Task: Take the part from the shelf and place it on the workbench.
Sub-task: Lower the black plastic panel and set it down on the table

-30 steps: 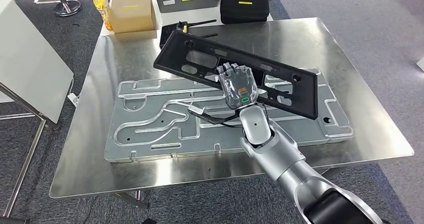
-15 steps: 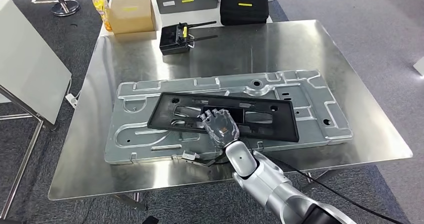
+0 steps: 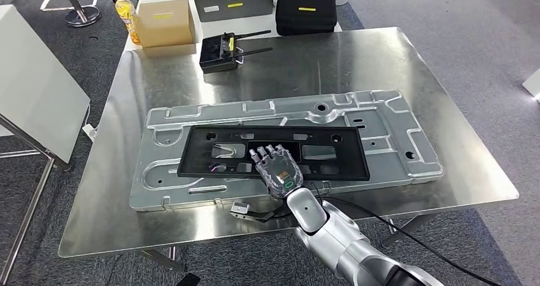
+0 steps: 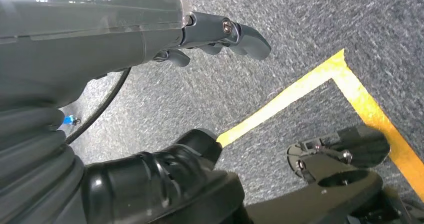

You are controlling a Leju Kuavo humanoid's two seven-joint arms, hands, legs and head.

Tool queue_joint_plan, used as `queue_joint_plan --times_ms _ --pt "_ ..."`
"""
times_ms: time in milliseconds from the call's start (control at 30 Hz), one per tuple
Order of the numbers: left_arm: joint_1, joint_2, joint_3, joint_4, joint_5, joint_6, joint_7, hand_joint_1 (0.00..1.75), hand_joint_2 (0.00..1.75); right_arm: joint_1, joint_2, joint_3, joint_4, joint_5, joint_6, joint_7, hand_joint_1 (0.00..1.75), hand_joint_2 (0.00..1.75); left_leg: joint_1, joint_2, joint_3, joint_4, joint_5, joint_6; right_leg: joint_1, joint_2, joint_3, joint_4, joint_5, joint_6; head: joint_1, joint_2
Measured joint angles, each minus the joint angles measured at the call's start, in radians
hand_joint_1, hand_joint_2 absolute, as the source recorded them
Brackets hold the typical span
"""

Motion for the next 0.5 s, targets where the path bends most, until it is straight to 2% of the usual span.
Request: queue_joint_plan --times_ms 67,100,167,200,233,267,300,367,400,433,500 --pt "0.000 0.000 0.000 0.000 0.000 0.000 0.006 0.00 0.00 -0.002 0.002 -0.001 0.000 -0.009 0.003 0.000 0.00 0.00 0.003 -0.001 -0.005 0.022 -0.020 -0.010 -0.003 -0.002 0.009 -0.010 0.006 -0.012 0.000 0.000" --pt "0.000 0.000 0.000 0.000 0.001 0.000 0.009 0.00 0.00 -0.002 0.003 -0.003 0.000 -0.013 0.005 0.000 0.00 0.00 0.004 -0.001 -0.021 0.062 -0.046 -0.014 -0.005 -0.004 0.012 -0.014 0.008 -0.017 0.000 0.000" --pt "0.001 0.000 0.000 0.000 0.003 -0.001 0.013 0.00 0.00 -0.002 0.004 -0.006 0.000 -0.020 0.011 0.001 0.00 0.00 0.005 0.000 -0.077 0.191 -0.115 -0.021 -0.004 -0.005 0.011 -0.015 0.009 -0.022 0.000 0.000" --pt "0.003 0.000 0.000 0.000 0.004 -0.002 0.014 0.00 0.00 -0.002 0.004 -0.007 0.000 -0.023 0.015 0.002 0.00 0.00 0.005 0.000 -0.102 0.249 -0.137 -0.023 -0.004 -0.005 0.011 -0.014 0.009 -0.022 0.000 0.000" --pt "0.004 0.000 0.000 0.000 0.006 -0.002 0.015 0.00 0.00 -0.001 0.004 -0.008 0.001 -0.026 0.018 0.002 0.00 0.00 0.005 0.000 -0.114 0.278 -0.141 -0.024 -0.003 -0.005 0.011 -0.014 0.008 -0.023 0.000 0.000" --pt "0.005 0.000 0.000 0.000 0.008 -0.002 0.015 0.00 0.00 0.000 0.004 -0.010 0.001 -0.029 0.020 0.003 0.00 0.00 0.005 0.000 -0.106 0.264 -0.123 -0.022 -0.003 -0.003 0.011 -0.013 0.008 -0.023 0.000 0.000" --pt "0.005 0.001 0.000 0.000 0.010 -0.002 0.015 0.00 0.00 0.000 0.004 -0.011 0.001 -0.031 0.022 0.003 0.00 0.00 0.005 0.000 -0.080 0.213 -0.091 -0.020 -0.003 -0.001 0.013 -0.012 0.008 -0.022 0.000 0.000" --pt "0.004 0.001 0.000 0.000 0.012 -0.002 0.015 0.00 0.00 0.000 0.004 -0.014 0.001 -0.032 0.026 0.005 0.00 0.00 0.003 0.000 -0.010 0.069 -0.030 -0.010 -0.001 0.002 0.015 -0.010 0.006 -0.019 0.000 0.000" --pt "0.003 0.002 0.000 0.000 0.012 -0.001 0.015 0.00 0.00 0.001 0.004 -0.014 0.002 -0.032 0.028 0.006 0.00 0.00 0.001 0.000 0.014 0.020 -0.016 -0.006 0.000 0.004 0.014 -0.010 0.006 -0.015 0.000 0.000" --pt "0.002 0.002 0.000 0.000 0.012 0.000 0.015 0.00 0.00 0.002 0.004 -0.015 0.002 -0.031 0.028 0.009 0.00 0.00 -0.002 0.000 0.025 -0.005 -0.014 -0.001 0.001 0.005 0.013 -0.010 0.006 -0.010 0.000 0.000" --pt "0.002 0.003 0.000 0.000 0.014 0.007 0.016 0.00 0.00 0.007 0.003 -0.016 0.002 -0.016 0.007 0.035 0.00 0.00 -0.003 0.000 0.027 -0.012 -0.012 0.008 0.002 0.007 0.013 -0.015 0.010 0.002 0.000 0.000"
